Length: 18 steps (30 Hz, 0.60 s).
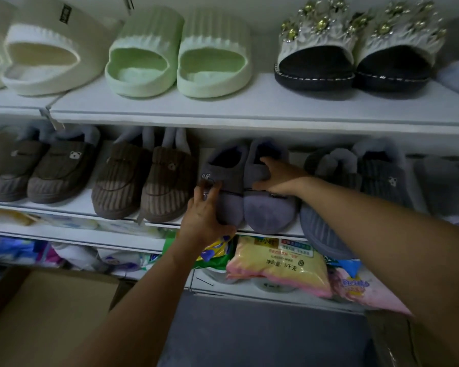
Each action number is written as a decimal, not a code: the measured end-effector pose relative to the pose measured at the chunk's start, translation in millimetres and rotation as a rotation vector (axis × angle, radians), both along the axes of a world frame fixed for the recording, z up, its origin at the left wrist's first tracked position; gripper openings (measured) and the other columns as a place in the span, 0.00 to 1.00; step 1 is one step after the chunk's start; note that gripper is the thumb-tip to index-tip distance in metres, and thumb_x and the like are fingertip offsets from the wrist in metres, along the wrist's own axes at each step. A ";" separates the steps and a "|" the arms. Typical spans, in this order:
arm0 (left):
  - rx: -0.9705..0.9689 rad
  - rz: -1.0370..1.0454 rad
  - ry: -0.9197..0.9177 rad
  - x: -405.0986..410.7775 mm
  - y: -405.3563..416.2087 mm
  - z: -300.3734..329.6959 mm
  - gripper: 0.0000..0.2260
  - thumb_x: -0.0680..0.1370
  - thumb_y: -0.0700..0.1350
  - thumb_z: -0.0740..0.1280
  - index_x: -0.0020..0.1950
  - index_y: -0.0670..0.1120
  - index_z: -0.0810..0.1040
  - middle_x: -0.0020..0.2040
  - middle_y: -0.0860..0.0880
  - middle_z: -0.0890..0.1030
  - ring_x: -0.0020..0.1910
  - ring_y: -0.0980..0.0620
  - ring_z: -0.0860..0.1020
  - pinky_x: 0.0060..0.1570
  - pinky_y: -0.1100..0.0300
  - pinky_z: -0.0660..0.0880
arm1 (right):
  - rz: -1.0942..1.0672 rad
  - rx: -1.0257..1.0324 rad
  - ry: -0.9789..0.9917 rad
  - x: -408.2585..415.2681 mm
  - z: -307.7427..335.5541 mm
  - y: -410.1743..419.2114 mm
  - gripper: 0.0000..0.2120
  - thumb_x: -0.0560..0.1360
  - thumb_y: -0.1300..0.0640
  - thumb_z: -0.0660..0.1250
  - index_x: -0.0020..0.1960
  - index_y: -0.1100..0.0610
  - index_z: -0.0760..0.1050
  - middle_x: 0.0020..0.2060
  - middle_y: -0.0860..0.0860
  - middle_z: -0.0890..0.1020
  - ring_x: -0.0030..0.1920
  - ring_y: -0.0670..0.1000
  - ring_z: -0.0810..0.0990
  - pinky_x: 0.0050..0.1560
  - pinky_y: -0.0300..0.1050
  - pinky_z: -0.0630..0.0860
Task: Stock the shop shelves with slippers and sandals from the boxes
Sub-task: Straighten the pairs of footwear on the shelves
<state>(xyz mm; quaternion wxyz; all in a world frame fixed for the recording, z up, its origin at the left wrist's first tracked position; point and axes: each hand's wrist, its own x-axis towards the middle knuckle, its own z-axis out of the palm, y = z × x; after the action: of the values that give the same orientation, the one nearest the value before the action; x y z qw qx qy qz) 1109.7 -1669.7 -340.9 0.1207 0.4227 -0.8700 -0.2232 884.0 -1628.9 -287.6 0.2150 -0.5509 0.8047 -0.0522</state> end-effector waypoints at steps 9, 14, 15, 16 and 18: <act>-0.070 -0.038 0.044 -18.0 -3.2 -5.8 0.49 0.60 0.54 0.79 0.77 0.53 0.59 0.75 0.45 0.56 0.67 0.41 0.66 0.63 0.56 0.67 | 0.065 0.026 -0.110 -14.1 0.2 7.3 0.09 0.75 0.48 0.66 0.48 0.52 0.70 0.51 0.54 0.78 0.55 0.54 0.77 0.47 0.40 0.65; -0.058 -0.049 0.007 -18.7 -3.9 -1.6 0.50 0.59 0.54 0.78 0.77 0.53 0.58 0.75 0.44 0.55 0.66 0.39 0.66 0.63 0.55 0.67 | 0.083 0.060 -0.028 -10.4 2.2 3.8 0.14 0.75 0.44 0.63 0.54 0.52 0.70 0.57 0.56 0.76 0.56 0.56 0.75 0.47 0.41 0.64; -0.054 -0.050 -0.008 -19.0 -4.2 -0.1 0.50 0.59 0.55 0.78 0.77 0.53 0.58 0.75 0.43 0.54 0.66 0.39 0.66 0.63 0.55 0.66 | 0.069 0.073 -0.003 -10.4 2.0 4.3 0.19 0.74 0.42 0.63 0.58 0.54 0.69 0.59 0.57 0.74 0.57 0.57 0.75 0.48 0.42 0.64; -0.051 -0.053 -0.020 -19.4 -4.6 1.1 0.50 0.60 0.55 0.78 0.77 0.54 0.57 0.75 0.43 0.54 0.66 0.38 0.66 0.64 0.54 0.65 | 0.052 0.081 0.021 -10.0 1.1 5.2 0.23 0.74 0.41 0.62 0.62 0.54 0.68 0.61 0.58 0.72 0.58 0.57 0.74 0.48 0.44 0.66; -0.040 -0.060 -0.042 -20.1 -5.0 3.6 0.50 0.60 0.56 0.78 0.77 0.53 0.56 0.75 0.42 0.53 0.65 0.38 0.65 0.65 0.54 0.65 | 0.019 0.061 0.048 -8.4 -0.4 8.0 0.26 0.74 0.40 0.62 0.65 0.54 0.66 0.63 0.58 0.69 0.61 0.59 0.72 0.54 0.48 0.70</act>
<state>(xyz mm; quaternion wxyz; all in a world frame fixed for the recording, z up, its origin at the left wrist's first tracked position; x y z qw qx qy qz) 1089.6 -1674.7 -337.3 0.1044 0.3986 -0.8889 -0.2002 875.6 -1620.9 -288.0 0.2128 -0.5527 0.8057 -0.0124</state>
